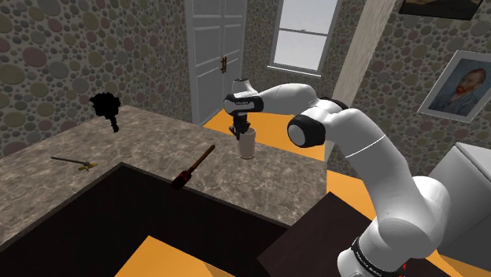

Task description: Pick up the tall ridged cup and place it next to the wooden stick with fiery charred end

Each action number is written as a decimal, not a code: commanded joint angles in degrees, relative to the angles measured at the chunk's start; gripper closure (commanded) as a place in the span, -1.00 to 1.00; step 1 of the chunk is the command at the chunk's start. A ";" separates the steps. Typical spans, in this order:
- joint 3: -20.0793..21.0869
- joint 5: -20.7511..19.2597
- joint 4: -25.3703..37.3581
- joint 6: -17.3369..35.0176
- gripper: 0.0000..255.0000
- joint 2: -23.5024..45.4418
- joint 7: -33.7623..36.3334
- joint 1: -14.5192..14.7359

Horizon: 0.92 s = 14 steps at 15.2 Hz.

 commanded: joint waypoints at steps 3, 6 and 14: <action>0.16 0.14 0.44 1.52 1.00 1.87 0.11 -0.09; 0.28 0.24 0.70 2.70 1.00 3.30 0.16 -0.18; 0.63 0.50 2.66 5.25 1.00 7.80 0.35 -0.54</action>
